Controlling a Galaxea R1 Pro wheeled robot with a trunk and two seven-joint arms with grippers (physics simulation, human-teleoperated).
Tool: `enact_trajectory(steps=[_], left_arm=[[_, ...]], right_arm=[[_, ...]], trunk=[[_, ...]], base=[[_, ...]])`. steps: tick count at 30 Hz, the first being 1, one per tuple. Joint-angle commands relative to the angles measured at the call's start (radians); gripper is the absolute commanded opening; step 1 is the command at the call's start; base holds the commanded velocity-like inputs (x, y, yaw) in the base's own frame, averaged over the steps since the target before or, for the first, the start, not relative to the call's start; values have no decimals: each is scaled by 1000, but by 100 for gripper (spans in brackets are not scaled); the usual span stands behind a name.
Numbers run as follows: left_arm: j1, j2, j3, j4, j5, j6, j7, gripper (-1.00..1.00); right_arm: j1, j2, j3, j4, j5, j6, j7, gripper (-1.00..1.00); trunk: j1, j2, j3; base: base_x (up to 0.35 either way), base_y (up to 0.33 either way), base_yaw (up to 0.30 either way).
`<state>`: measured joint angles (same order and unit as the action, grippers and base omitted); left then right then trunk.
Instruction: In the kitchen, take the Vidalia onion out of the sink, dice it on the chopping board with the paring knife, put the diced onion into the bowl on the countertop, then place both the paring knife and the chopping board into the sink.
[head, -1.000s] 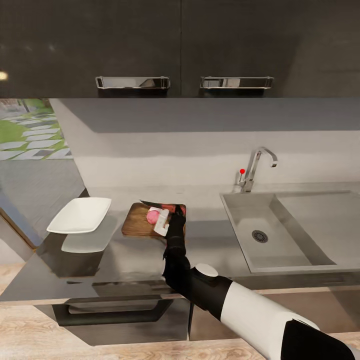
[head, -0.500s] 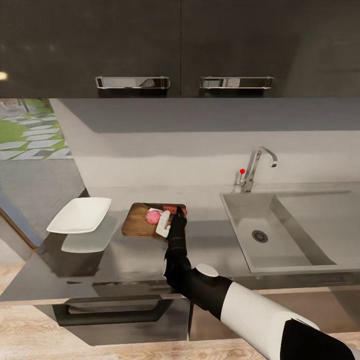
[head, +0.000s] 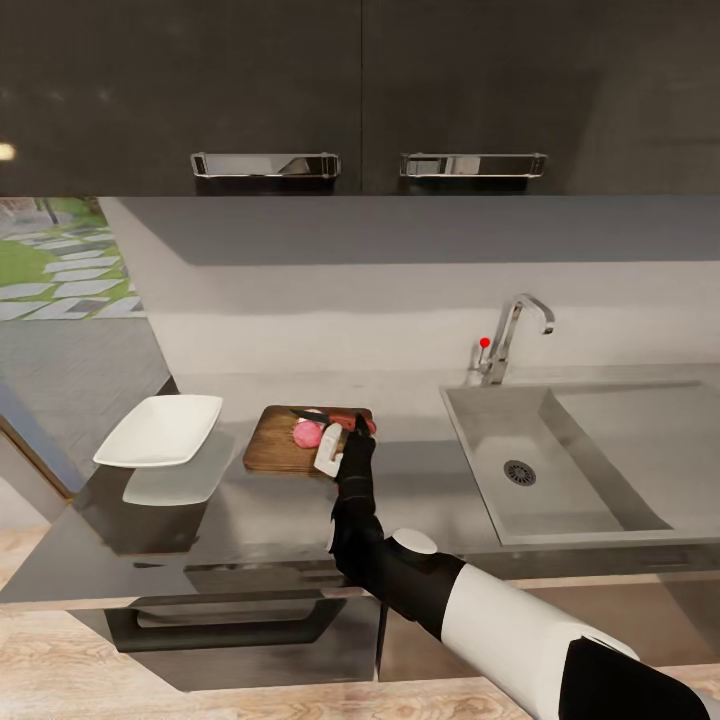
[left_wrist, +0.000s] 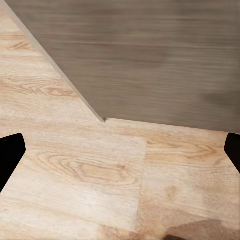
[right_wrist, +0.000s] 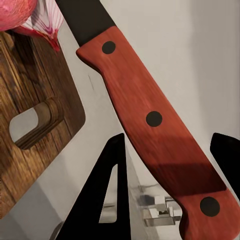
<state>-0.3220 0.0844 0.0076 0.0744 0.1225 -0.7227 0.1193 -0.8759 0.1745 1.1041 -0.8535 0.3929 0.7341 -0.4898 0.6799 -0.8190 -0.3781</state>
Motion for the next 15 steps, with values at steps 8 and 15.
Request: enact_trajectory(steps=[8, 15], left_arm=[[-2, 0, 0, 4, 3, -6, -1, 100], [-2, 0, 0, 4, 3, -6, 0, 100]], right_arm=[[-1, 0, 3, 20, 0, 5, -4, -100], [-1, 0, 5, 22, 1, 5, -4, -100]], trunk=[[0, -1, -1], [0, -1, -1]], base=[[0, 0, 0], [0, 0, 0]])
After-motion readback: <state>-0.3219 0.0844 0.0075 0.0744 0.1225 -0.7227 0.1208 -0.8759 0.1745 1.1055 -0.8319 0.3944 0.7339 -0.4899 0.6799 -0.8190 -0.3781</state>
